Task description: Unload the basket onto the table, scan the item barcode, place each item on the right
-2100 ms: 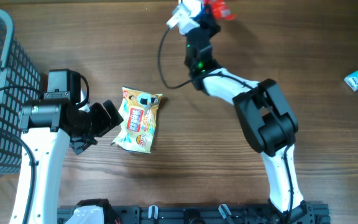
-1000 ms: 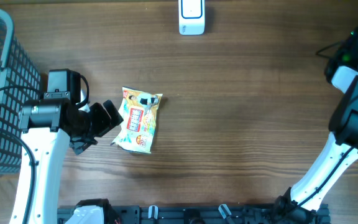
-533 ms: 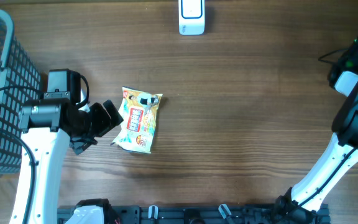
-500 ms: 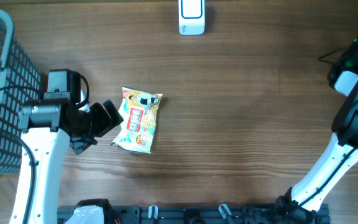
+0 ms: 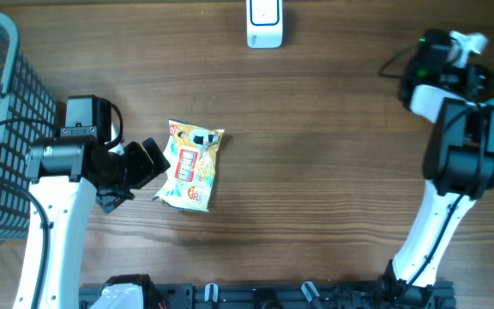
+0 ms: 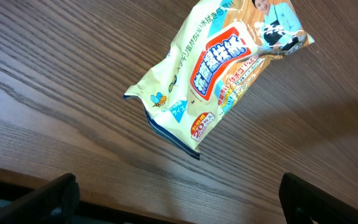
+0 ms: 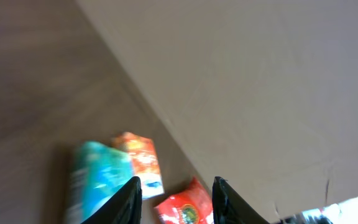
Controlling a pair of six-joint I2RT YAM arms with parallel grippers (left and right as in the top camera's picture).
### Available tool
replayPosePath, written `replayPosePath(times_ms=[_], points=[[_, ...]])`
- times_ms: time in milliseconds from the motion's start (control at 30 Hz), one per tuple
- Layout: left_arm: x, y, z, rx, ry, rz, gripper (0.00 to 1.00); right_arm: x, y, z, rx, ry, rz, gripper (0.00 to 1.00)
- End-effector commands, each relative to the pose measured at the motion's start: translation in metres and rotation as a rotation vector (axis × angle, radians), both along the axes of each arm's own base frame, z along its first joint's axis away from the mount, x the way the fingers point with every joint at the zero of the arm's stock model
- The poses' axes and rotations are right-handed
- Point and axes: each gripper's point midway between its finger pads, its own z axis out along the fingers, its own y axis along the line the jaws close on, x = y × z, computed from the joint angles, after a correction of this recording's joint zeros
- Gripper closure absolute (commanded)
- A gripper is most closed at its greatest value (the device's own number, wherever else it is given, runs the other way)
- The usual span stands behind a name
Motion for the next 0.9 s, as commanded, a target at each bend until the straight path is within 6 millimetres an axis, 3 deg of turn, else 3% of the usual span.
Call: replayPosePath(times_ms=[0,233,300,400,533,667,767,867], points=[[0.0,-0.002,0.0,-0.009,0.002,0.002,0.0,0.017,0.04,0.026,0.002,-0.063,0.09,0.64],[0.0,-0.002,0.0,-0.009,0.002,0.002,0.0,0.03,0.109,0.056,0.13,-0.129,0.295,0.62],[0.0,-0.002,0.0,-0.009,0.002,0.002,0.0,0.035,0.139,0.05,0.315,-0.092,0.452,0.47],[0.0,-0.002,0.0,-0.009,0.002,0.002,0.0,0.034,0.204,0.048,0.71,-0.052,0.755,0.0],[0.0,-0.002,0.0,-0.009,0.002,0.002,0.0,0.017,0.264,0.074,1.096,-0.214,0.887,0.0],[0.0,-0.002,0.0,-0.009,0.002,0.002,0.0,-0.02,0.357,0.093,1.654,-0.202,1.074,0.0],[0.0,-0.002,0.0,-0.009,0.002,0.002,0.0,-0.038,0.39,0.093,1.891,-0.151,1.087,0.0],[0.0,-0.002,0.0,-0.009,0.002,0.002,0.0,-0.052,0.412,0.078,2.012,-0.073,1.028,0.0]])
